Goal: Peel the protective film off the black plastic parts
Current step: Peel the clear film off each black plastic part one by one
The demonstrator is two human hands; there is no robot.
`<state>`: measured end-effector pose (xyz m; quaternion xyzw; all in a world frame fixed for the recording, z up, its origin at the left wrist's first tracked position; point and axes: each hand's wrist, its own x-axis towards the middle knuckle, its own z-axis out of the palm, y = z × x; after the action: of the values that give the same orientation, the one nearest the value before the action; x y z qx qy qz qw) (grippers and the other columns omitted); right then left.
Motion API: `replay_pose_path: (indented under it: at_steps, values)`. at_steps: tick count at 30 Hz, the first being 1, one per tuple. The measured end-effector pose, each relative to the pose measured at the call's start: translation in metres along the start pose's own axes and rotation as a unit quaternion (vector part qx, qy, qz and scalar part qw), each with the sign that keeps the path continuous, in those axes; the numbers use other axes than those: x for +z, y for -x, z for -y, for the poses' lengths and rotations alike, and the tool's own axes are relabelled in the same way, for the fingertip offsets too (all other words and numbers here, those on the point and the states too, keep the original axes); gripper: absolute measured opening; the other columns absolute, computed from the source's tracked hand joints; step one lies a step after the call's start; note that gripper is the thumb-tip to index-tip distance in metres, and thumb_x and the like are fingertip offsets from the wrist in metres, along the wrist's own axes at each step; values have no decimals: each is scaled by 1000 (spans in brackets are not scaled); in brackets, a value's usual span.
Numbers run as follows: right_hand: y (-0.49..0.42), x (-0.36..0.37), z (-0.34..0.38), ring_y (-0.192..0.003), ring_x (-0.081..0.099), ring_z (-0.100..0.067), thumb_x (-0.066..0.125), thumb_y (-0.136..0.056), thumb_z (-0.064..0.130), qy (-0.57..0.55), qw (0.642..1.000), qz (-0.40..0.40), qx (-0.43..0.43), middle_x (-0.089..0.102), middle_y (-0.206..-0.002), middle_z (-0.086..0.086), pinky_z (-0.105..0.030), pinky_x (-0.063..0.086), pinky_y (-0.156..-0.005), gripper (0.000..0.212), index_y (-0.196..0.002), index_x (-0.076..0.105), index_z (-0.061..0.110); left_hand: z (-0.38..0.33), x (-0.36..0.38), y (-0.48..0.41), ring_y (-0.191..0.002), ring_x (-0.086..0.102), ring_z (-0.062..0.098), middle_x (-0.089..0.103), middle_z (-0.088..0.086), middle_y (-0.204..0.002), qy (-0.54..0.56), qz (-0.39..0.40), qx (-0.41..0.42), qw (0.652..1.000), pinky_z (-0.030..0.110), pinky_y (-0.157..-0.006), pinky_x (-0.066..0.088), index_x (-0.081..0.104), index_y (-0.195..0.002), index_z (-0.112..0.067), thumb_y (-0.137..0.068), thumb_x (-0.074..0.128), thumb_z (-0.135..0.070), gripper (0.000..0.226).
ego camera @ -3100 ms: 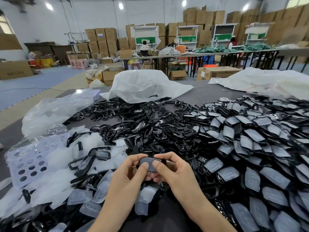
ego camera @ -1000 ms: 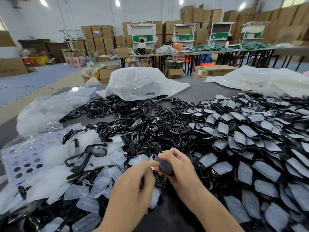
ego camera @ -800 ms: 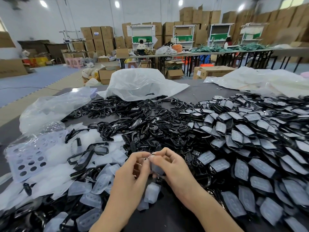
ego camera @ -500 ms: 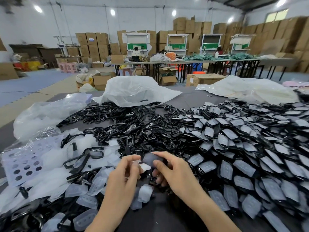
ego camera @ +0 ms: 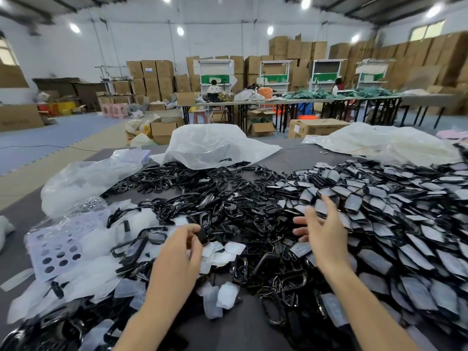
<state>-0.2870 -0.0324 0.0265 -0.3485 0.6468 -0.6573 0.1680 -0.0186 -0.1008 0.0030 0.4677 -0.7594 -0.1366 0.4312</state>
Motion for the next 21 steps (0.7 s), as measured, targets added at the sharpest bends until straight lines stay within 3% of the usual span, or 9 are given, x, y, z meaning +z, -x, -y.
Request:
replay_pose_path:
  at_steps: [2, 5, 7, 9, 11, 13, 16, 21]
  values:
    - [19, 20, 2, -61, 71, -11, 48, -104, 32, 24, 999, 41, -18, 75, -82, 7, -26, 55, -50, 49, -151, 33, 35, 6, 1, -26, -89, 56, 9, 57, -6, -107, -91, 14, 20, 996, 23, -74, 46, 56, -122, -22, -97, 51, -17, 25]
    - [42, 49, 1, -61, 70, -7, 45, -104, 36, 59, 992, 106, -45, 73, -85, 20, -26, 54, -56, 45, -148, 34, 39, 15, 7, -63, -123, 46, 36, 37, 17, -146, -267, 112, -3, 957, 43, -99, 43, 39, -147, -27, -99, 45, -15, 49]
    - [53, 61, -4, -62, 69, -4, 43, -104, 38, 86, 984, 141, -63, 70, -86, 26, -18, 50, -58, 44, -148, 34, 40, 23, 10, -83, -145, 20, 41, 6, 17, -163, -357, 209, -4, 910, 50, -116, 25, 21, -154, -36, -99, 42, -14, 62]
    - [60, 66, -10, -64, 68, -2, 43, -104, 38, 121, 976, 164, -77, 71, -83, 20, -20, 51, -61, 45, -149, 34, 39, 33, 11, -95, -149, 11, 38, 2, 11, -165, -394, 279, 7, 876, 49, -120, 18, 18, -154, -41, -101, 38, -17, 62]
    - [62, 67, -16, -65, 67, -1, 42, -105, 38, 147, 971, 171, -84, 71, -82, 15, -22, 54, -62, 46, -150, 33, 37, 44, 10, -101, -145, 24, 33, 23, 5, -162, -411, 291, 29, 863, 45, -115, 29, 28, -152, -40, -104, 36, -23, 52]
    - [62, 66, -19, -65, 67, 0, 41, -105, 37, 152, 970, 169, -87, 70, -83, 14, -18, 53, -61, 45, -149, 33, 37, 51, 8, -101, -133, 37, 28, 40, -1, -150, -432, 251, 64, 864, 38, -106, 38, 38, -147, -38, -105, 37, -28, 44]
    - [62, 64, -18, -64, 67, 1, 40, -105, 36, 145, 971, 169, -89, 69, -83, 13, -15, 50, -60, 43, -148, 35, 36, 54, 5, -96, -121, 42, 24, 46, -6, -141, -421, 204, 103, 878, 30, -94, 43, 47, -142, -35, -105, 40, -28, 38]
    - [65, 63, -16, -64, 67, -8, 41, -105, 36, 140, 971, 163, -110, 69, -83, 11, -27, 54, -63, 42, -147, 37, 36, 42, -11, -76, -104, 57, 22, 65, -5, -120, -328, 112, 138, 928, 32, -76, 51, 66, -126, -24, -100, 56, -26, 28]
